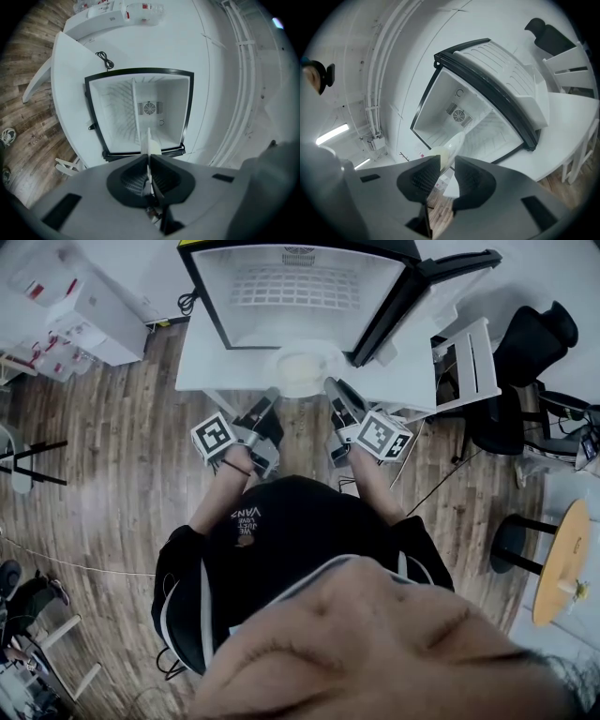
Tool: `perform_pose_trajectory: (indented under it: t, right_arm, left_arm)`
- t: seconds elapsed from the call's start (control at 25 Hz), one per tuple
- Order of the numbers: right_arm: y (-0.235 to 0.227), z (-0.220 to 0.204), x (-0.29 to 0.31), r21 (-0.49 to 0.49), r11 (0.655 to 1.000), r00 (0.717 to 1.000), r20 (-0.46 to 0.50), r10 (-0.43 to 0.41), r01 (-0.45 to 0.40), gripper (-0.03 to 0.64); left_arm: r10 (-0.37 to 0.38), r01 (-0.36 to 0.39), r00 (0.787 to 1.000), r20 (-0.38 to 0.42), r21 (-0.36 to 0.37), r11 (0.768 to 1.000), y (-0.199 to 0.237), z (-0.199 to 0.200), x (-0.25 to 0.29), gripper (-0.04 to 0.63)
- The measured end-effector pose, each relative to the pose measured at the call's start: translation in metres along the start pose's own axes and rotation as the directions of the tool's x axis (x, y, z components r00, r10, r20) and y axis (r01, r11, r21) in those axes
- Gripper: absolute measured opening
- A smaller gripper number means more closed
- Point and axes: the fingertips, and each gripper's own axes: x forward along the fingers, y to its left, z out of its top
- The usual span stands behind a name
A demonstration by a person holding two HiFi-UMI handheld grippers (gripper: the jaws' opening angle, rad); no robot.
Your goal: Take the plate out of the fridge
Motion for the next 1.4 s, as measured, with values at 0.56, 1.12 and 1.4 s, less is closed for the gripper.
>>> perform_pose_trajectory:
  t: [0.56, 1.12, 1.4]
  right_arm:
    - [0.010, -0.026, -0.052, -0.009, 0.999, 0.996, -0.072, 0.053, -0.054, 0.100]
    - [0.010, -0.035, -0.073, -0.003, 0.999, 0.997, -0.067, 0.044, -0.045, 0.100]
    - [0.013, -0.034, -0.073, -0.006, 0.999, 0.999, -0.038, 0.031, -0.032, 0.101]
  left_arm:
    - [0.009, -0.009, 0.996, 0.089, -0.004, 1.000, -0.002, -0.057, -0.042, 0.031]
    - [0.024, -0.023, 0.996, 0.081, -0.014, 1.000, 0.001, -0.074, -0.051, 0.031]
    - [0.012, -0.011, 0.999, 0.051, -0.009, 1.000, -0.003, -0.069, -0.049, 0.031]
